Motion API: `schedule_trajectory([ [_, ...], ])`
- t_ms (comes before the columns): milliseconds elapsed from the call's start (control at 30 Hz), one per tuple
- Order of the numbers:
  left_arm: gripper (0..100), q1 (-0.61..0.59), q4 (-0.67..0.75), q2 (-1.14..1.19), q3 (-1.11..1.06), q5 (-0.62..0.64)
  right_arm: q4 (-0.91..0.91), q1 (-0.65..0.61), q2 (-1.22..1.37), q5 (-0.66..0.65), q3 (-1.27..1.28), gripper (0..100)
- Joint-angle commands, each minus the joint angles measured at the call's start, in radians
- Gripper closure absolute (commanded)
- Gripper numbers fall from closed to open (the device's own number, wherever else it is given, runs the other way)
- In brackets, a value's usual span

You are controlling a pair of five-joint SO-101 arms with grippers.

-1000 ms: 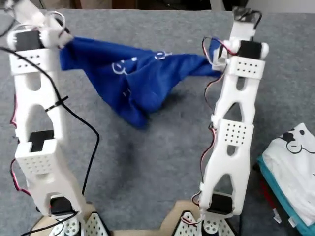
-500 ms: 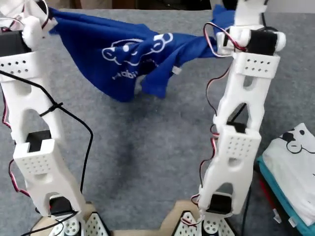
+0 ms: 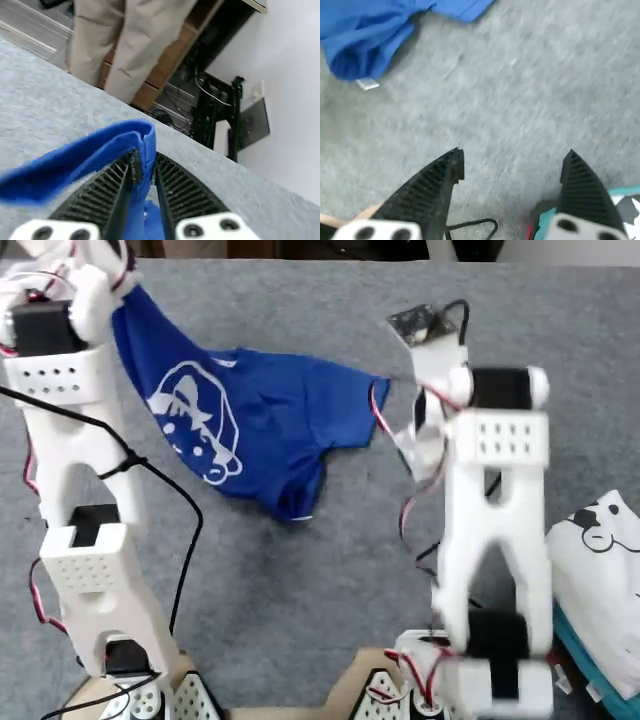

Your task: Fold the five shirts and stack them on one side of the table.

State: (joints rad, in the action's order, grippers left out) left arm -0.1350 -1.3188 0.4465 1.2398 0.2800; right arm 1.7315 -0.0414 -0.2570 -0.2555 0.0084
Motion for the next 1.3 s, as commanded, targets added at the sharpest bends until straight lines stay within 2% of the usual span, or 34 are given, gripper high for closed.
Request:
schedule_trajectory([
  [0,98,0.049,-0.025,-0.028,0.063,-0.011,-0.115,-0.031,-0.082,-0.002,0.044,69.1],
  [133,98,0.094,-0.11,-0.041,0.123,-0.005,-0.218,-0.142,0.058,0.017,0.039,69.1],
  [300,98,0.109,-0.178,-0.045,0.135,-0.005,-0.45,-0.246,0.372,0.094,-0.016,69.1],
  [400,98,0.104,-0.213,-0.045,0.135,-0.005,-0.582,-0.254,0.611,0.126,-0.185,69.1],
  [467,98,0.104,-0.236,-0.045,0.135,-0.006,-0.588,-0.259,0.777,0.144,-0.36,69.1],
  [567,98,0.106,-0.262,-0.045,0.135,-0.006,-0.526,-0.278,1.027,0.166,-0.653,69.1],
  [767,98,0.107,-0.278,-0.038,0.126,-0.009,-0.27,-0.323,1.451,0.198,-1.233,69.2],
  [933,98,0.104,-0.278,-0.038,0.126,-0.011,-0.04,-0.311,1.676,0.198,-1.616,69.2],
  [1033,98,0.104,-0.278,-0.038,0.126,-0.011,0.035,-0.294,1.727,0.198,-1.676,74.0],
  [1200,98,0.103,-0.278,-0.036,0.124,-0.011,0.049,-0.26,1.698,0.226,-1.644,97.4],
  [1267,98,0.089,-0.276,-0.035,0.124,-0.011,0.052,-0.254,1.695,0.265,-1.655,98.4],
])
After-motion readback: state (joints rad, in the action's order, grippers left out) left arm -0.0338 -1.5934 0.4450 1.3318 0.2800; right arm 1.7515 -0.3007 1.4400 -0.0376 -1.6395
